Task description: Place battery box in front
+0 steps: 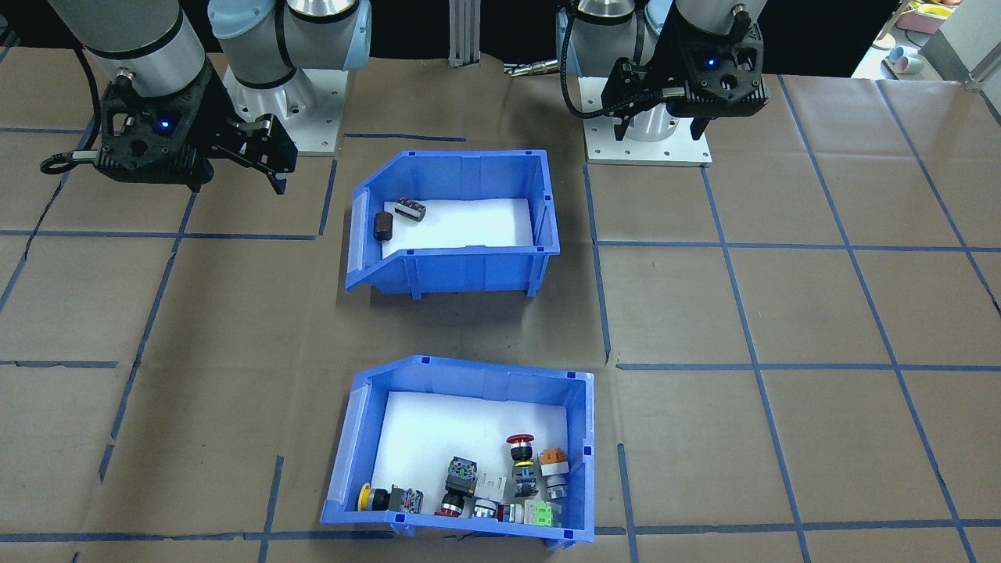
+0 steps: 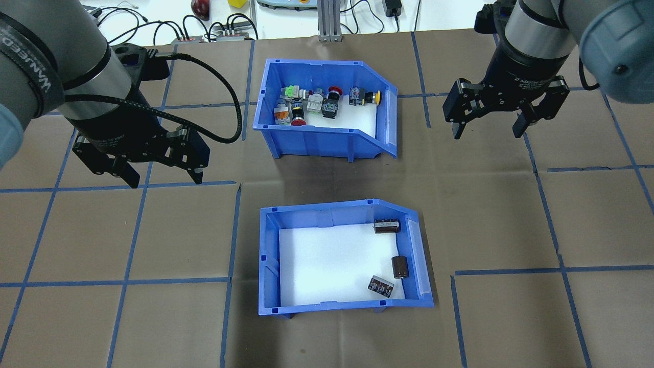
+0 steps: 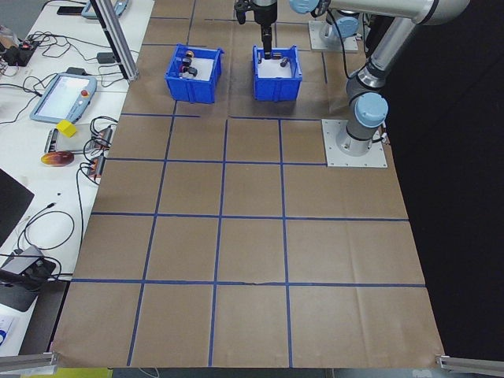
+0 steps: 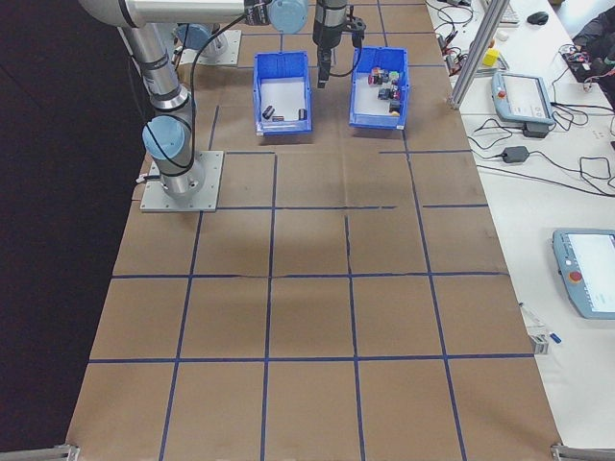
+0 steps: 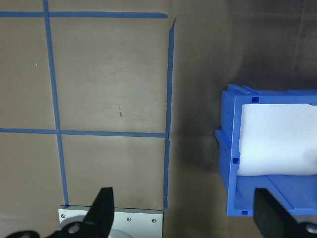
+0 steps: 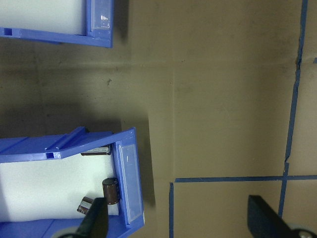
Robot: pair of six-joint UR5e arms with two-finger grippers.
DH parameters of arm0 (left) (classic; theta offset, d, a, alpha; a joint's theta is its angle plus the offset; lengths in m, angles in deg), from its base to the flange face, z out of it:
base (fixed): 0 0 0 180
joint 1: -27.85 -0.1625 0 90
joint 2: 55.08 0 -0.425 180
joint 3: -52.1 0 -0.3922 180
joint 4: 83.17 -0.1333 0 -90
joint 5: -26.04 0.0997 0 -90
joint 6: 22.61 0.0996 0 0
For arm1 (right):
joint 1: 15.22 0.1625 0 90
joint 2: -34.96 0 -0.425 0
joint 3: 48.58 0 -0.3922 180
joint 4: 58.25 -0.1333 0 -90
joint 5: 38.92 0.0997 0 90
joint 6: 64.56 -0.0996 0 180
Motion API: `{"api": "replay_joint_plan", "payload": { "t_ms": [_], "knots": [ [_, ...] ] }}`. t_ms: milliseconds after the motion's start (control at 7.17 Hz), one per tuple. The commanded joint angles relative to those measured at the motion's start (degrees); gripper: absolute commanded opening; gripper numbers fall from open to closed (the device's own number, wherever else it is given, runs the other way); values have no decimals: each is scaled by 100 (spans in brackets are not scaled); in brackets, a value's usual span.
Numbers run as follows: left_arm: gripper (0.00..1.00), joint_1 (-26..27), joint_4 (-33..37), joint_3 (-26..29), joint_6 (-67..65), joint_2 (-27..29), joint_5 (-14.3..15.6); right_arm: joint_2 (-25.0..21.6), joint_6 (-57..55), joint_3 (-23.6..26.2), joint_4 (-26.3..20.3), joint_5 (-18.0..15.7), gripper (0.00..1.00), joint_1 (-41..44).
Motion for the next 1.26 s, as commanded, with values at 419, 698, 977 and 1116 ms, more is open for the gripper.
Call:
{"api": "replay_joint_plan", "payload": {
  "t_ms": [419, 698, 977, 1116],
  "knots": [
    [100, 0, 1, -24, 0, -6, 14, -13, 13, 0, -26, -9, 100, 0],
    [100, 0, 0, -33, -35, -32, 40, -22, 31, -52, -18, 52, 100, 0],
    [100, -87, -17, -24, -78, -15, 22, -4, 57, -70, -18, 35, 100, 0],
    [100, -88, 0, -24, -592, -50, 40, 39, 101, -70, -9, 26, 100, 9]
  ]
}}
